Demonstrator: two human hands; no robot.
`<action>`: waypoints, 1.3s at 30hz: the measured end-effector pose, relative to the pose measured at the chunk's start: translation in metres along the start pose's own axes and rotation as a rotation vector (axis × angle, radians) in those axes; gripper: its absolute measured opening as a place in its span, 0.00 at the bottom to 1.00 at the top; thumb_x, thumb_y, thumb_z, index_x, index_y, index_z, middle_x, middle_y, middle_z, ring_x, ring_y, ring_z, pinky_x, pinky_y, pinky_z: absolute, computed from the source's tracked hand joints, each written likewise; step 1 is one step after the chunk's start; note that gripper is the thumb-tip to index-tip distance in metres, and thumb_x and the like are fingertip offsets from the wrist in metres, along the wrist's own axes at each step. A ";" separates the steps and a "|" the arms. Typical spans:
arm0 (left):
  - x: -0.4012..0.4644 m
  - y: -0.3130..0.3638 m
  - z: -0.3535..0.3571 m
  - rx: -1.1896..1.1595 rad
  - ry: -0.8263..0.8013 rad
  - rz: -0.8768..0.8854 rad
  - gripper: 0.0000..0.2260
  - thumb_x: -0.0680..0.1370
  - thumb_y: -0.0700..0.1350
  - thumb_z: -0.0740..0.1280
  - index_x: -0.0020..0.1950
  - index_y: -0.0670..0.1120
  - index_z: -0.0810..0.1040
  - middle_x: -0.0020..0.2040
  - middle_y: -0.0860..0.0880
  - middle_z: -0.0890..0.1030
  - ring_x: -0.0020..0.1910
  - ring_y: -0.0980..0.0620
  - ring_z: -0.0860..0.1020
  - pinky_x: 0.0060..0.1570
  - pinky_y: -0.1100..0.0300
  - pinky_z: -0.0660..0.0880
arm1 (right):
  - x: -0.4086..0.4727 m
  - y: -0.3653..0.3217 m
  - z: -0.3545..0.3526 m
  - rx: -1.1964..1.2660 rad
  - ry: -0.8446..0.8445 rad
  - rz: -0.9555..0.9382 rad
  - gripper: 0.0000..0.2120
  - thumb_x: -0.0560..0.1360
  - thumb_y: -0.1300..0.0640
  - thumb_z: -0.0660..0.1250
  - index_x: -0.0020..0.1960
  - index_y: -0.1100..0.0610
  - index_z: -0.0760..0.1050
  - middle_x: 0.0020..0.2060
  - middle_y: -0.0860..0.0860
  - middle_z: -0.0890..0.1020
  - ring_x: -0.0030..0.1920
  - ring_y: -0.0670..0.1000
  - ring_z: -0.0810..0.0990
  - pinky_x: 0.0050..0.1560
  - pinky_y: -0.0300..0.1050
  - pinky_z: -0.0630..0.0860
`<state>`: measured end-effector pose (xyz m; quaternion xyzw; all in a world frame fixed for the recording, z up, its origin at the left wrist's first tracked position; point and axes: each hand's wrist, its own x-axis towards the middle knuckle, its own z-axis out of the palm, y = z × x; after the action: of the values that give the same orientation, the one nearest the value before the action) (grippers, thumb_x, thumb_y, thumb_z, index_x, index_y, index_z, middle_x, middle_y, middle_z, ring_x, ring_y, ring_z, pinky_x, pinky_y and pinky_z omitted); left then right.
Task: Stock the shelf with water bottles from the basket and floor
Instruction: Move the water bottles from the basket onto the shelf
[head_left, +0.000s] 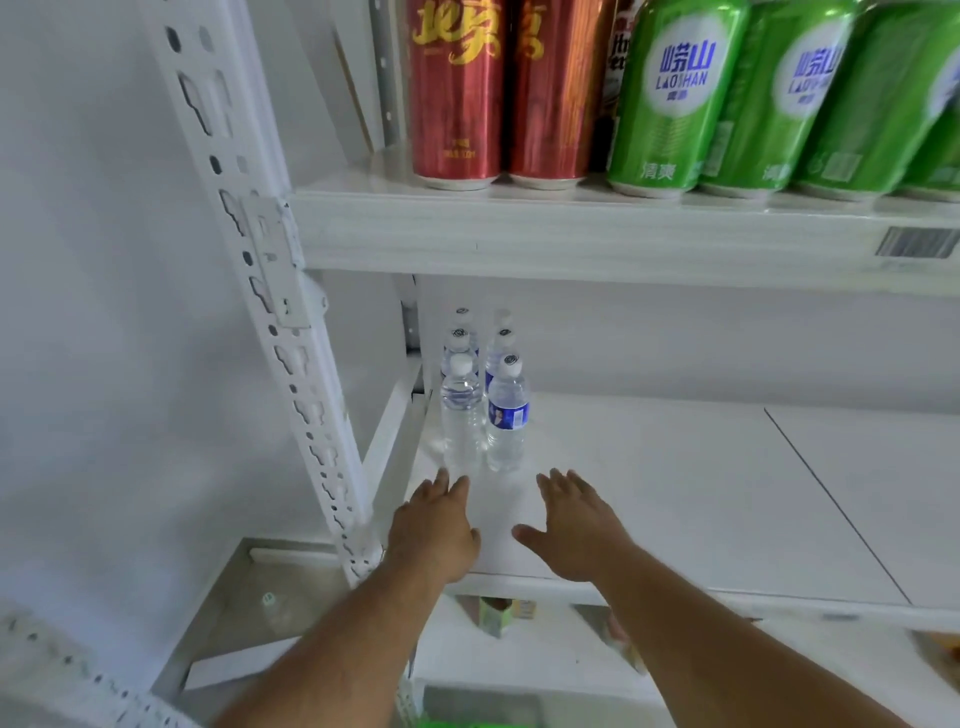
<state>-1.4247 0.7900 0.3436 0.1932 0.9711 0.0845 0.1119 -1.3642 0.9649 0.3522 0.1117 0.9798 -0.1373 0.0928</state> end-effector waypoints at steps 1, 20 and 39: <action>-0.006 0.001 -0.001 0.023 -0.005 0.005 0.32 0.80 0.55 0.60 0.80 0.51 0.49 0.81 0.48 0.49 0.79 0.45 0.54 0.73 0.47 0.61 | -0.006 0.000 0.002 -0.051 -0.002 -0.022 0.42 0.78 0.34 0.58 0.82 0.55 0.49 0.81 0.53 0.51 0.81 0.54 0.46 0.79 0.51 0.50; -0.174 0.068 0.101 0.082 -0.233 -0.037 0.32 0.76 0.56 0.64 0.77 0.50 0.60 0.76 0.50 0.65 0.71 0.45 0.69 0.65 0.49 0.71 | -0.177 0.070 0.100 -0.098 -0.148 -0.104 0.40 0.77 0.34 0.59 0.79 0.60 0.56 0.78 0.57 0.62 0.78 0.57 0.60 0.75 0.55 0.61; -0.187 -0.013 0.278 -0.056 -0.632 -0.137 0.30 0.77 0.55 0.63 0.77 0.51 0.59 0.73 0.46 0.68 0.70 0.43 0.70 0.67 0.49 0.70 | -0.206 0.086 0.269 0.071 -0.538 0.186 0.37 0.78 0.36 0.60 0.79 0.56 0.56 0.78 0.53 0.60 0.77 0.56 0.60 0.74 0.53 0.63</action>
<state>-1.1916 0.7384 0.1087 0.1411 0.8962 0.0392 0.4187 -1.1052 0.9275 0.1203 0.1639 0.9000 -0.1869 0.3579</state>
